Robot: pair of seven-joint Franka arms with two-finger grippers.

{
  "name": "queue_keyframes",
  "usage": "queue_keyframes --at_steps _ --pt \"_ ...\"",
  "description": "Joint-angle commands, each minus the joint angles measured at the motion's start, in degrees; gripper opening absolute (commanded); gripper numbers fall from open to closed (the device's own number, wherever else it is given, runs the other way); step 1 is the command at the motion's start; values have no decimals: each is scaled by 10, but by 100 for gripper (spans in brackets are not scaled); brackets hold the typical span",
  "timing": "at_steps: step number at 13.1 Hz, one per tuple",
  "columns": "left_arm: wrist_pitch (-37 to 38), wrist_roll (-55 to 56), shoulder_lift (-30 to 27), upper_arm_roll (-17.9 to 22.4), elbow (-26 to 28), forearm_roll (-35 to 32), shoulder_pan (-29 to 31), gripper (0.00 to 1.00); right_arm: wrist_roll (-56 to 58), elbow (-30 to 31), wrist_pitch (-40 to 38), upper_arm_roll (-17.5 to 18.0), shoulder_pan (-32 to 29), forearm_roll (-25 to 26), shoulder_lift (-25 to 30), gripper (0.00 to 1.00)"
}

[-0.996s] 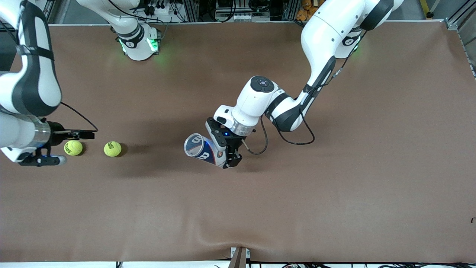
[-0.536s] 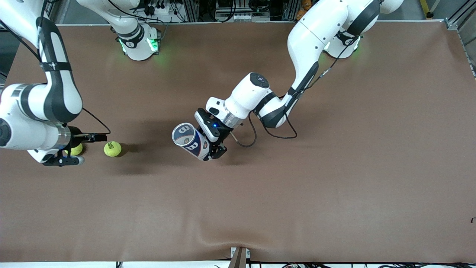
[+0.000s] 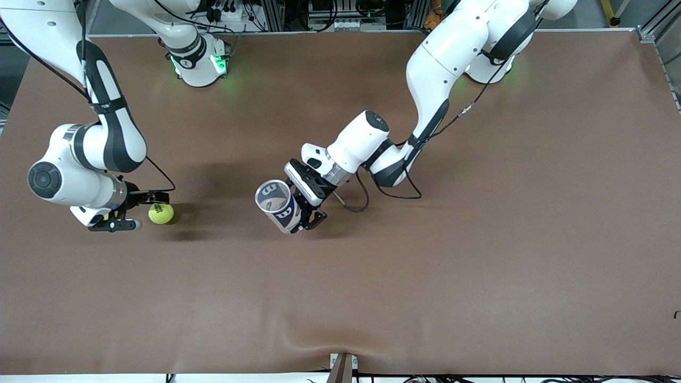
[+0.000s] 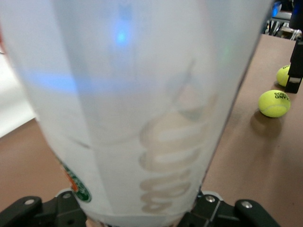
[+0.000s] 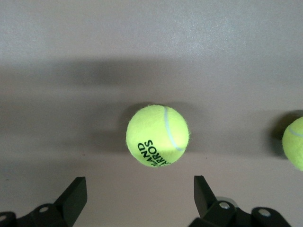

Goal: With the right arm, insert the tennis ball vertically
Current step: 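Grasp the nearer tennis ball with the right gripper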

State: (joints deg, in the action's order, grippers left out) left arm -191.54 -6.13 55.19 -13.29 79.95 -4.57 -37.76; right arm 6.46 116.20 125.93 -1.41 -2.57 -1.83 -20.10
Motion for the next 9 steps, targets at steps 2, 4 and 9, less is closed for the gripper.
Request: queue_keyframes --at_steps 2,4,9 --pt "-68 22 22 1 -2 19 -19 74 13 7 55 7 -10 3 -21 100" --pt "-101 22 47 2 0 23 -28 74 14 4 64 6 -14 7 -28 100" --pt "-112 10 74 5 2 14 -29 76 15 6 100 6 -16 10 -52 100"
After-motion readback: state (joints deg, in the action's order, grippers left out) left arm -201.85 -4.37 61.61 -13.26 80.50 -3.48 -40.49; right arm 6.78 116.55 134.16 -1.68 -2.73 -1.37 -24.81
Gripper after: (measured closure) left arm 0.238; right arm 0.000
